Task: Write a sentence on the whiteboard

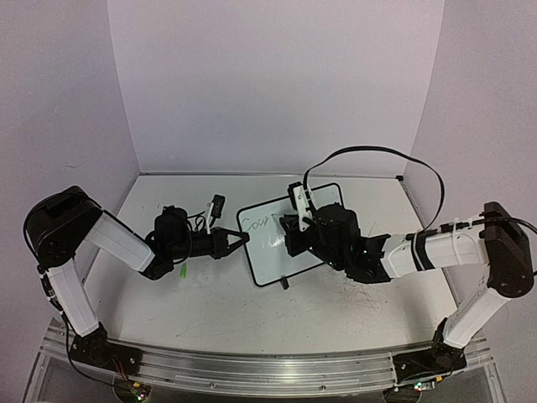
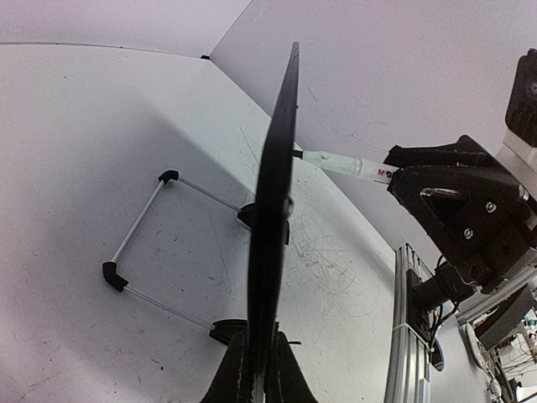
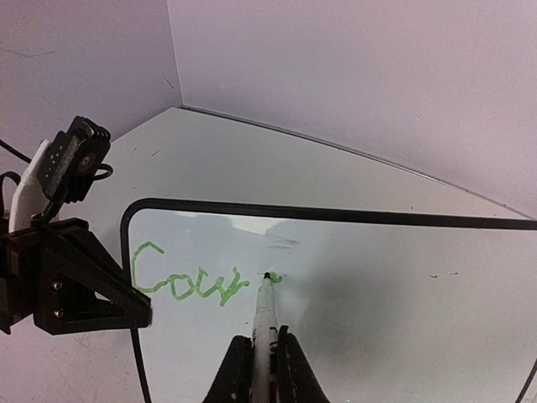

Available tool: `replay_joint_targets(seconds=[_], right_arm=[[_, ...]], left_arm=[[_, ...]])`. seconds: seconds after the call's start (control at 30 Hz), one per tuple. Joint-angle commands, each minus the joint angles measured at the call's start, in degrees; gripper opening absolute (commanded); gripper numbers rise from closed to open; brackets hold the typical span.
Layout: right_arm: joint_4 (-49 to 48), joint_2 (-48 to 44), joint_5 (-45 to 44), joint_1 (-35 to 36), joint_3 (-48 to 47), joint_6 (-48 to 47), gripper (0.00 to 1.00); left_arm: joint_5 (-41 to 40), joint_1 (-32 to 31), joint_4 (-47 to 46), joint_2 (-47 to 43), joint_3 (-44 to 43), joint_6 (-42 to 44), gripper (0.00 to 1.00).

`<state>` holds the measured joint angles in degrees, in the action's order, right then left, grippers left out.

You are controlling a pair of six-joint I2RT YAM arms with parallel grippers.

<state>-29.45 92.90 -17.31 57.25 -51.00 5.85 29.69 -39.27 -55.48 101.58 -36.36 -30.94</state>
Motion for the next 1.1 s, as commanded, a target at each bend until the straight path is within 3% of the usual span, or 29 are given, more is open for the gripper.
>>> replay_joint_targets(seconds=[0.0,1.07], right_arm=[[0.0,0.0,1.1,-0.3,0.0,0.5,0.00],[2.8,-1.0,-1.0,-0.2,2.8,1.8,0.00]], left_arm=[[-0.3,0.2,3.5,-1.2,-0.7,-0.1,0.00],[-0.1,0.2,3.5,-1.3,-0.5,-0.2,0.00]])
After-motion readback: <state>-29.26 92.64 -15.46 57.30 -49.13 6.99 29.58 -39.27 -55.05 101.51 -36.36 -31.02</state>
